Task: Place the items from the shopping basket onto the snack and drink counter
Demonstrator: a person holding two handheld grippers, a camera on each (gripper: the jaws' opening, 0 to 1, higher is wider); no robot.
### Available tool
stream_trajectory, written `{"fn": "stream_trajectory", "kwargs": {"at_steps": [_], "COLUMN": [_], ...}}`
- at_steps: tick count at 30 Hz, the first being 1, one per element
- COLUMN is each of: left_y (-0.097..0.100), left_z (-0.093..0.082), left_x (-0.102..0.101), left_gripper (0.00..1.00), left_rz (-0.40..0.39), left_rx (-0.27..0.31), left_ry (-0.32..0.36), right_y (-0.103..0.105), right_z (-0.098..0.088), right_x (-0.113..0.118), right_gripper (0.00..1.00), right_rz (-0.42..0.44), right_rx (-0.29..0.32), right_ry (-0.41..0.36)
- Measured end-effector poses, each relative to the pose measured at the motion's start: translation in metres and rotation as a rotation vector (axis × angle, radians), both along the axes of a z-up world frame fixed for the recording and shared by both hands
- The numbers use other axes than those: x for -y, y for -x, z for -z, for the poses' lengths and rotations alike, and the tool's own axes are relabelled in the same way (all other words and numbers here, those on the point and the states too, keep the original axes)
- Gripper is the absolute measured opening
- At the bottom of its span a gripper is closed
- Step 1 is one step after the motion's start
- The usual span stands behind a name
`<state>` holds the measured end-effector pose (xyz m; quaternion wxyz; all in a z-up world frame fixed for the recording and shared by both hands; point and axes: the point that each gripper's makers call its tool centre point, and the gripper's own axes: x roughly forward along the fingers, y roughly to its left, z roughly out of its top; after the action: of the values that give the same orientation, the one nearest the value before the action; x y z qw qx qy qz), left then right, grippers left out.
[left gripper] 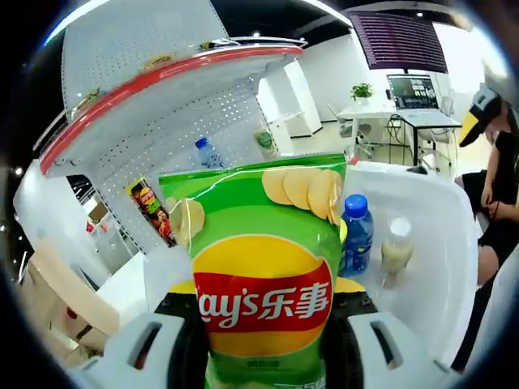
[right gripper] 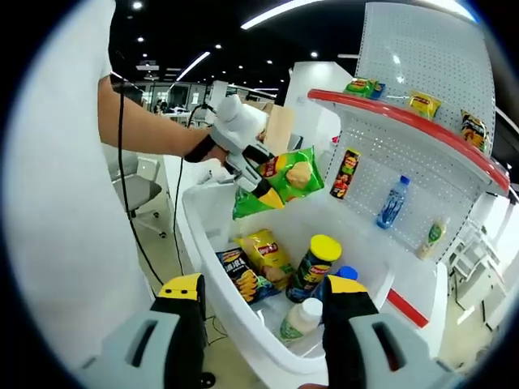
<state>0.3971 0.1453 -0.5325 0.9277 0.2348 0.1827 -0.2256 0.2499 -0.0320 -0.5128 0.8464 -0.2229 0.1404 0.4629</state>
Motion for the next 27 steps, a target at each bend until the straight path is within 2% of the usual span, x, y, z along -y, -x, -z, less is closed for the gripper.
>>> {"fn": "stream_trajectory", "kwargs": {"at_steps": [2, 6, 7, 8, 11, 14, 22, 25, 27], "left_y": [-0.001, 0.0, 0.002, 0.001, 0.003, 0.001, -0.002, -0.001, -0.001], "left_z": [-0.011, -0.029, -0.034, -0.043, -0.065, -0.08, -0.118, -0.137, -0.147], "left_x": [-0.007, -0.018, -0.018, -0.02, -0.021, -0.025, -0.039, -0.037, -0.037], "left_gripper": [0.55, 0.54, 0.54, 0.54, 0.54, 0.54, 0.54, 0.54, 0.54], "left_rz": [-0.059, -0.118, -0.138, -0.143, -0.158, -0.178, -0.28, -0.269, -0.259], "left_rx": [0.016, 0.038, 0.016, 0.027, 0.079, 0.101, 0.17, 0.198, 0.221], "left_ry": [0.066, 0.104, 0.145, 0.154, 0.137, 0.143, 0.218, 0.251, 0.232], "right_y": [0.002, 0.007, 0.008, 0.009, 0.008, 0.008, 0.013, 0.015, 0.015], "right_z": [0.0, 0.002, 0.002, 0.002, 0.001, -0.002, 0.005, 0.005, 0.003], "right_x": [-0.004, -0.01, -0.011, -0.012, -0.015, -0.017, -0.025, -0.028, -0.028], "right_gripper": [0.58, 0.58, 0.58, 0.58, 0.58, 0.58, 0.58, 0.58, 0.58], "right_rz": [-0.015, -0.047, -0.056, -0.062, -0.079, -0.085, -0.106, -0.119, -0.122], "right_rx": [-0.002, 0.0, -0.001, 0.0, 0.009, 0.013, 0.0, 0.001, 0.002], "right_ry": [0.0, 0.013, 0.015, 0.018, 0.024, 0.013, 0.001, 0.005, 0.006]}}
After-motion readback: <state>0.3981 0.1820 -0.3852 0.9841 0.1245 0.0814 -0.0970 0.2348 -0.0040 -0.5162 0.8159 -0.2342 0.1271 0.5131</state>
